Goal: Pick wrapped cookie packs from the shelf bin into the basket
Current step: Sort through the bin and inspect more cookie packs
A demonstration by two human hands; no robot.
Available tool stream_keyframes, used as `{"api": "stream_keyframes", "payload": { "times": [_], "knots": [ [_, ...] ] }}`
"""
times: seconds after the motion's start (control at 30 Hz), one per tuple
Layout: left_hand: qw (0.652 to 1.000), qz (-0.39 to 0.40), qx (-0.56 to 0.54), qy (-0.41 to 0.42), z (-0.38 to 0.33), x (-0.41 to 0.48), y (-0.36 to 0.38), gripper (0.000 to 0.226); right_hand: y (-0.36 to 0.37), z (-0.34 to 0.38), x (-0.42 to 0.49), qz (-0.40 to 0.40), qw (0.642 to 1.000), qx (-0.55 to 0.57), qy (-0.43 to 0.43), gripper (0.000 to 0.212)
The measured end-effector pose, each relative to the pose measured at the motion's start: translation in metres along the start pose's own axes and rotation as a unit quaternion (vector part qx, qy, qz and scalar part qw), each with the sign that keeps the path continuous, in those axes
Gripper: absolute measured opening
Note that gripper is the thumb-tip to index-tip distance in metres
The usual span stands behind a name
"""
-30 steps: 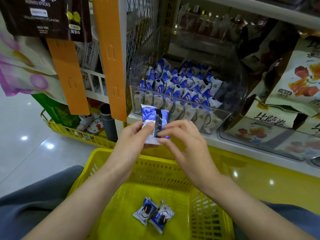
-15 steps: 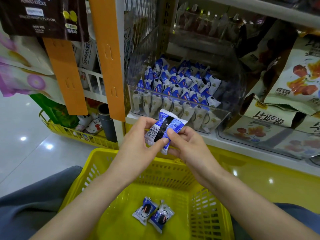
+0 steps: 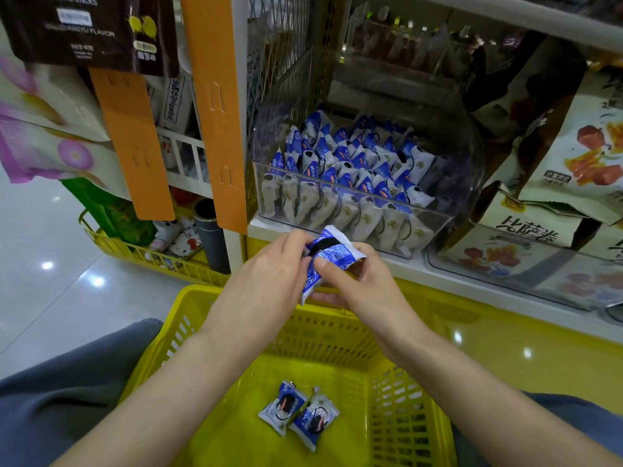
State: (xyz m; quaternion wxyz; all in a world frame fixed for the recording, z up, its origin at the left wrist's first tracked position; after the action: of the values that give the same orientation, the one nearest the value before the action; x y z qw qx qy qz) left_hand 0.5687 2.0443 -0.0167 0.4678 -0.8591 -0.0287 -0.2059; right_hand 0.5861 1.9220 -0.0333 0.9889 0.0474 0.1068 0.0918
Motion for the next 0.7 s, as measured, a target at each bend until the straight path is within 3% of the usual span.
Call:
{"api": "stream_keyframes", "payload": {
  "times": [0.27,0.57,0.7],
  "knots": [
    [1.0,0.006,0.025,-0.015,0.0,0.002,0.001,0.024,0.001,-0.005,0.002,0.013,0.999,-0.031,-0.007,0.017],
    [0.996,0.037,0.074,0.021,-0.001,0.001,0.005,0.015,-0.001,-0.009,0.001,0.026,0.984,-0.166,-0.056,0.027],
    [0.999,0.006,-0.037,-0.039,0.008,0.001,0.009,0.014,-0.001,-0.009,-0.001,0.006,0.97,-0.223,-0.093,0.026]
  ]
}}
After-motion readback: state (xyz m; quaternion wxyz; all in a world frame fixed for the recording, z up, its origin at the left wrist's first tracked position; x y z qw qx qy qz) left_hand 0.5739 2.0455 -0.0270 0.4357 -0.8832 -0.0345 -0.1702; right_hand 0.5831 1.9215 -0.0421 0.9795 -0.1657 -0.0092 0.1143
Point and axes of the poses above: each hand's wrist, its own x-axis towards the middle knuckle, its own y-axis out of the palm, z = x × y, the point moved 4 cm from there along x, towards the middle knuckle
